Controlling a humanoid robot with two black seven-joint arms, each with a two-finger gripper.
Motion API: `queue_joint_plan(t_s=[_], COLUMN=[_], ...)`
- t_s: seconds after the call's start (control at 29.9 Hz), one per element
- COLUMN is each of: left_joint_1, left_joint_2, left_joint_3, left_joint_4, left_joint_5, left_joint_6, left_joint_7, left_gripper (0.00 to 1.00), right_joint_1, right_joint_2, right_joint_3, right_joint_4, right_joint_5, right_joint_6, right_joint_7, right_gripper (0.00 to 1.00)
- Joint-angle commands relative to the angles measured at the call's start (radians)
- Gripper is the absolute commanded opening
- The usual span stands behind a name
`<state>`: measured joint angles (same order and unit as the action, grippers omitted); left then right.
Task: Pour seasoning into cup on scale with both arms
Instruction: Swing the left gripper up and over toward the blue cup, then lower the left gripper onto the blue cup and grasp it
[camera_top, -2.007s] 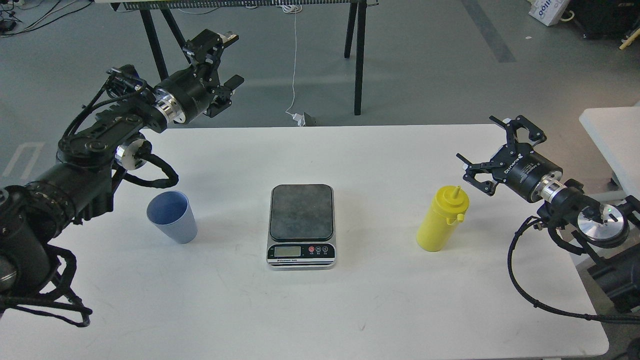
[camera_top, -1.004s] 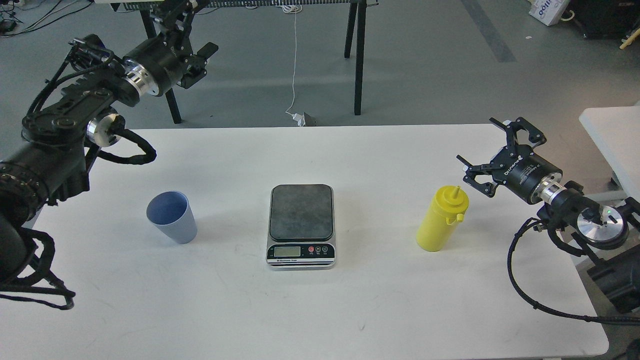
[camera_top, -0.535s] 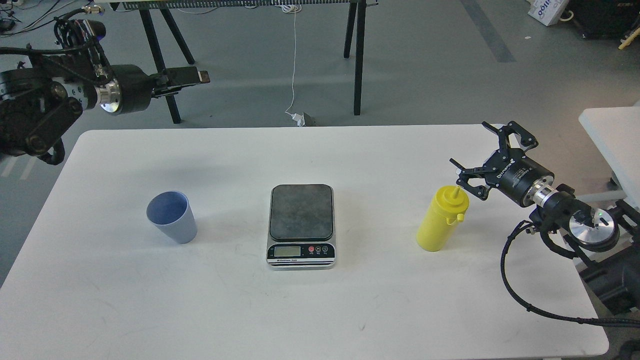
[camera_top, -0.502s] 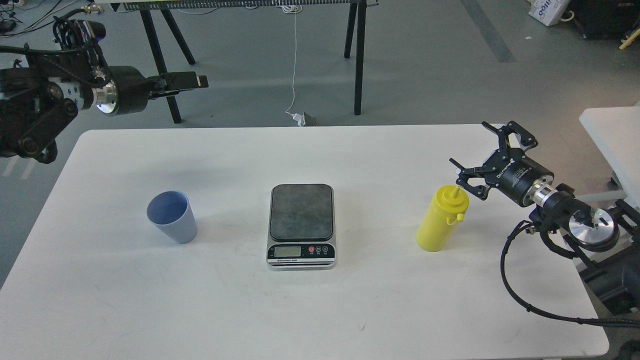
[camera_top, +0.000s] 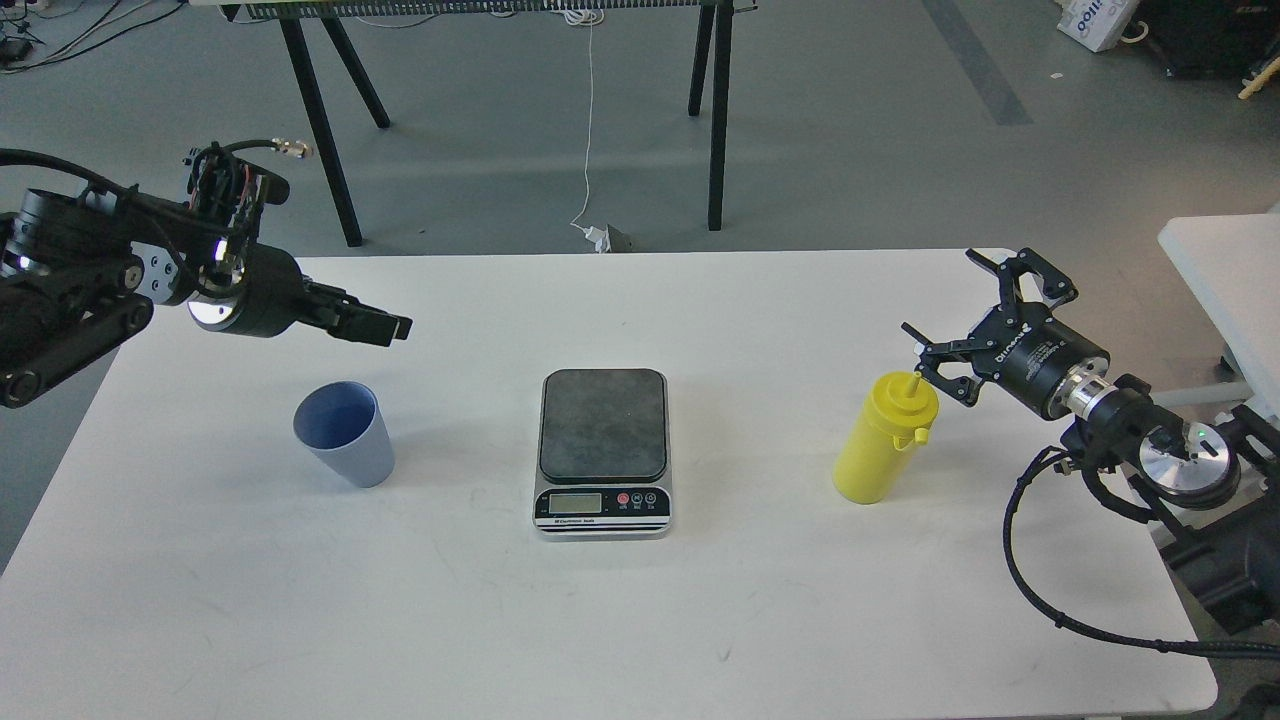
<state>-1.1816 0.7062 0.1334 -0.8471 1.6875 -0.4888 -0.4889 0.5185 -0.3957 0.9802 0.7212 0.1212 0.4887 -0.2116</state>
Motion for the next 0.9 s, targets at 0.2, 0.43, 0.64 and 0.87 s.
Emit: queue_joint_plan(t_s=[0.2, 0.43, 0.64, 0.87], left_joint_1=[-0.009, -0.004, 0.0, 0.005], left_joint_2=[0.036, 0.03, 0.022, -0.001], left_joint_3=[0.094, 0.111, 0.111, 0.114], left_joint_4=[-0.004, -0.004, -0.004, 0.01], left_joint_5=[0.028, 0.029, 0.028, 0.029], left_joint_6=[0.0, 0.0, 0.0, 0.0], left_joint_7=[0.0, 0.0, 0.0, 0.0], left_gripper=[1.0, 1.0, 1.0, 1.0], right_joint_1=[-0.009, -0.009, -0.009, -0.017], right_joint_2=[0.005, 0.005, 0.005, 0.005], right_joint_3=[-0.002, 0.0, 0.0, 0.002], right_joint_4=[-0.002, -0.002, -0.002, -0.002], right_joint_5=[0.0, 0.0, 0.0, 0.0], right_joint_6=[0.0, 0.0, 0.0, 0.0], right_joint_7=[0.001, 0.0, 0.001, 0.0], right_gripper=[0.99, 0.99, 0.99, 0.99])
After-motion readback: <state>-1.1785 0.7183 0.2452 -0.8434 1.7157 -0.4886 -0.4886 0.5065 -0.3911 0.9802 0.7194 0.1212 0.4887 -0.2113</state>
